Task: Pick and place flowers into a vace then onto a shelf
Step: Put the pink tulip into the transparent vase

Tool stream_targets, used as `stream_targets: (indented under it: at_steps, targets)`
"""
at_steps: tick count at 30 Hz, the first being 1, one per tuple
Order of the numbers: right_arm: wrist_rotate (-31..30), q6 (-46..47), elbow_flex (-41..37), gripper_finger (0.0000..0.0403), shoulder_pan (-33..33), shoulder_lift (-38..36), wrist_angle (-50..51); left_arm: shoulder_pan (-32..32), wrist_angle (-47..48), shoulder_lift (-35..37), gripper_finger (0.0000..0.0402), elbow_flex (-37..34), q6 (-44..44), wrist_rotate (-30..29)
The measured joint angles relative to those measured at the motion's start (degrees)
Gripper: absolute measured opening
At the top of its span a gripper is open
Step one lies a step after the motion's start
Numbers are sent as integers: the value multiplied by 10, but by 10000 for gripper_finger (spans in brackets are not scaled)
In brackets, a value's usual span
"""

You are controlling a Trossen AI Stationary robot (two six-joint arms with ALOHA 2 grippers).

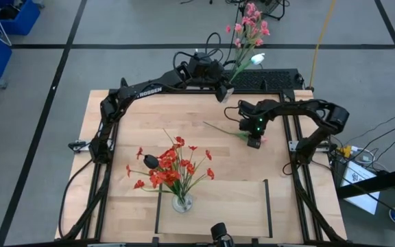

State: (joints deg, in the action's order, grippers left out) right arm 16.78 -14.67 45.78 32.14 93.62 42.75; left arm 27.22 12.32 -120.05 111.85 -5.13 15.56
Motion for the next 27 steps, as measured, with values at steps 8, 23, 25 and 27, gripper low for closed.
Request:
stream_targets:
  at_steps: [8,23,25,27]
  targets:
    - [-15,27,-5,1,6,-88,41,0,1,0,150,0,4,0]
    - [-62,143,66,0,7,-263,172,0,15,0,150,0,14,0]
    - [-80,149,95,0,7,-277,199,0,19,0,150,0,14,-1]
    - [-107,166,126,0,7,-287,222,0,24,0,150,0,14,-6]
